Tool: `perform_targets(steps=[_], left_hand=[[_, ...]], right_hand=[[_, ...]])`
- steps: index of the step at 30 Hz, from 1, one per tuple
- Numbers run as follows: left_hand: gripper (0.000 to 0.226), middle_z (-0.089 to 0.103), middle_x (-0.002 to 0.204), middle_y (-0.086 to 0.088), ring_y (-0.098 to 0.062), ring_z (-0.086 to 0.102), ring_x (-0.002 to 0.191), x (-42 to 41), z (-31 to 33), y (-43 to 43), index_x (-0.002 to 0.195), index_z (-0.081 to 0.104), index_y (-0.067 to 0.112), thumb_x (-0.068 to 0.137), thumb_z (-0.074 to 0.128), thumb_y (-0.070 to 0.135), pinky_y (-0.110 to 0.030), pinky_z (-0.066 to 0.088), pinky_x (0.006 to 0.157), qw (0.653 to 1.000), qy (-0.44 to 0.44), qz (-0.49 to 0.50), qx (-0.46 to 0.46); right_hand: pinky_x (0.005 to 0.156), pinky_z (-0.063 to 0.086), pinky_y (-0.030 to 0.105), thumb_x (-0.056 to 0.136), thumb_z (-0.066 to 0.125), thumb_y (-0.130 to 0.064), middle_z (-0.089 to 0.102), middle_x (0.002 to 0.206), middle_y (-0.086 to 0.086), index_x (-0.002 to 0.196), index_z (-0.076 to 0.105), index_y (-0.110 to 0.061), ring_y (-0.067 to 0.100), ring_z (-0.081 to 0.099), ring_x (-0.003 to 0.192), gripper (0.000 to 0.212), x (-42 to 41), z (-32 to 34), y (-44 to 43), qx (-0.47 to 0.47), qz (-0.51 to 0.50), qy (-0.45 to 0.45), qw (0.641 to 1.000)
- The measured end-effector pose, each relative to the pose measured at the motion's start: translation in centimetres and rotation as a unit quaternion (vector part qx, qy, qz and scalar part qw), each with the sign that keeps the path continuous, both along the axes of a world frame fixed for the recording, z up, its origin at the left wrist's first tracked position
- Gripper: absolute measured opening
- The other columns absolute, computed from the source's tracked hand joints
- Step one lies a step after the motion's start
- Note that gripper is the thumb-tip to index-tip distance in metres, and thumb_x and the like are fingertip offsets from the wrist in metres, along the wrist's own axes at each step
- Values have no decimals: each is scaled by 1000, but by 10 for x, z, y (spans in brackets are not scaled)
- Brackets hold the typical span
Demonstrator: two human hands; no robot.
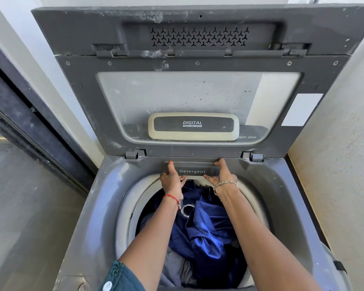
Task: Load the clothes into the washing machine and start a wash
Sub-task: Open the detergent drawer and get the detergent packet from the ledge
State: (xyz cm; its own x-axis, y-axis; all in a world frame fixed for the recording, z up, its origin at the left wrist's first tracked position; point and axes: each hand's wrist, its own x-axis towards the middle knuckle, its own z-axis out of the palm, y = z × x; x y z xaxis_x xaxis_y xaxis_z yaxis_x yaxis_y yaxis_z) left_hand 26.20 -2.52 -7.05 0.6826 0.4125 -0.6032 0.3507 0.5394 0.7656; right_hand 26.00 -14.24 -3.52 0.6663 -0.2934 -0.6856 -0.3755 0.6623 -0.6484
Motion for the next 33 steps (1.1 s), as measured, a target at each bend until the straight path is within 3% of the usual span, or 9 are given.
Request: perform_targets(steps=[4, 6, 12, 14, 18, 22, 26, 28, 33], left_hand=[[37, 41, 99, -12, -22, 50, 81, -1, 5, -1, 103, 43, 6, 91, 53, 39, -27, 53, 55, 1000, 4, 10, 0], [40, 42, 100, -11, -22, 50, 85, -1, 4, 0, 107, 44, 6, 90, 53, 41, -27, 52, 55, 1000, 7, 1, -7], [39, 45, 114, -15, -26, 53, 94, 0, 0, -3, 108, 42, 10, 90, 53, 43, -24, 54, 48, 999, -6, 15, -28], [41, 43, 118, -17, -25, 51, 98, -4, -2, -4, 112, 43, 11, 90, 53, 45, -27, 56, 59, 997, -28, 22, -71], [57, 44, 134, -15, -29, 49, 120, -7, -2, -7, 128, 42, 14, 87, 53, 53, -37, 53, 84, 990, -54, 26, -126], [41, 48, 127, -17, -33, 50, 118, -2, 0, -10, 102, 49, 15, 87, 52, 53, -41, 53, 83, 991, -42, 59, -111], [34, 50, 95, -10, -26, 53, 101, -2, 2, -12, 77, 52, 15, 89, 54, 47, -38, 54, 74, 993, -37, 87, -69], [35, 48, 82, -6, -21, 52, 88, -1, 6, -13, 82, 55, 10, 90, 54, 44, -41, 55, 77, 992, -35, 100, -63], [42, 54, 98, -8, -23, 56, 93, -5, 7, -13, 102, 58, 2, 87, 58, 41, -35, 55, 65, 991, -23, 125, -44]], right_hand=[[72, 56, 45, 74, 65, -7, 53, 112, 24, 96, 45, -4, 41, 62, 98, 30, -4, -2, 0, 6, -2, -4, 1000], [79, 55, 46, 76, 65, -7, 53, 110, 24, 81, 48, -5, 42, 60, 102, 18, -6, -2, -1, 14, 3, -10, 1000], [88, 51, 48, 80, 61, -5, 49, 89, 12, 72, 46, -8, 40, 57, 97, 17, -3, -1, -4, 49, 3, -19, 999], [96, 46, 51, 82, 59, -3, 44, 86, 10, 75, 45, -8, 37, 53, 99, 17, -6, -2, -5, 84, 3, -33, 996], [98, 45, 49, 81, 63, -3, 44, 88, 14, 86, 46, -4, 36, 54, 97, 17, -11, -6, -7, 105, -5, -45, 993], [96, 46, 50, 81, 64, -2, 45, 80, 13, 87, 50, -3, 27, 55, 73, 15, -13, -3, -3, 74, -20, -46, 996], [93, 48, 52, 79, 65, 0, 43, 70, 9, 74, 44, -8, 24, 52, 64, 23, -15, 1, 0, 56, -43, -38, 997], [92, 48, 53, 79, 64, 1, 43, 70, 8, 73, 41, -8, 24, 52, 63, 25, -15, 3, 0, 49, -44, -37, 997], [88, 51, 50, 78, 64, 0, 42, 69, 11, 74, 39, -9, 29, 55, 74, 27, -21, 5, 0, 34, -37, -35, 998]])
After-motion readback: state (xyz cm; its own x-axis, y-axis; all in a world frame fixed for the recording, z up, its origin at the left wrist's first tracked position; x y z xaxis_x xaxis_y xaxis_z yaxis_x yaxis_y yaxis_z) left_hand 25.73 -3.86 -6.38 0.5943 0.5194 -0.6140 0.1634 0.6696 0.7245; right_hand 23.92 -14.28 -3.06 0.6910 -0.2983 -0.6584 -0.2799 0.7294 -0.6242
